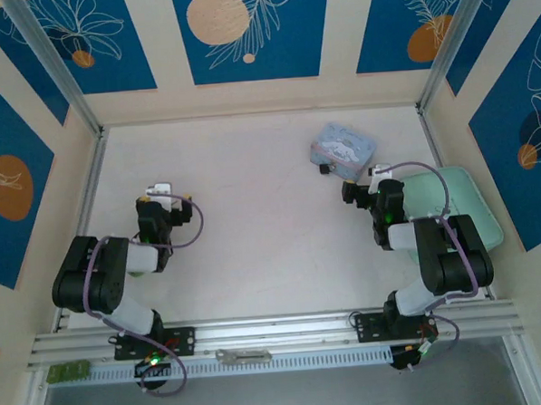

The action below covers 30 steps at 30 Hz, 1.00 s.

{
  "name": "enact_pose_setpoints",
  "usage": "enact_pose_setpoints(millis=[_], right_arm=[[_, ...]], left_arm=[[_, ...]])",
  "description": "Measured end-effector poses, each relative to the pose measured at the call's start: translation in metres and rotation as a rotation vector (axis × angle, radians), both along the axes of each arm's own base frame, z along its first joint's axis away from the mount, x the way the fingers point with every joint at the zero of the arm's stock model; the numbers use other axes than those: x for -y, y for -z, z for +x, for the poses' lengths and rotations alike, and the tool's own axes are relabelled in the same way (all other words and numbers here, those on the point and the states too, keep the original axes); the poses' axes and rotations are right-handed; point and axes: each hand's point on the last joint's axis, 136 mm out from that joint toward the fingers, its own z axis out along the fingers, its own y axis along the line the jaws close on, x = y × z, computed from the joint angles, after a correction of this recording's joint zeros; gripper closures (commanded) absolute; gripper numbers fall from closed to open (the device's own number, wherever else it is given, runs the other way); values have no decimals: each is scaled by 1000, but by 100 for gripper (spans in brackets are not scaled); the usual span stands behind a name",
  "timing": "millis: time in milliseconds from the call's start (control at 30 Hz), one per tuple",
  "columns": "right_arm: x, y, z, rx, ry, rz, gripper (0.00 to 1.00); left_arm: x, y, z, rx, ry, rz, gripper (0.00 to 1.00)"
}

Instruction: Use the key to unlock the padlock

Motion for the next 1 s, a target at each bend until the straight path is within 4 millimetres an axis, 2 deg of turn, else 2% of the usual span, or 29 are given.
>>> enact_pose_setpoints(millis=[1000], right_arm=[[-1, 0, 0, -1, -13, 9, 1]], left_arm=[[0, 0, 0, 0, -1, 0, 0]])
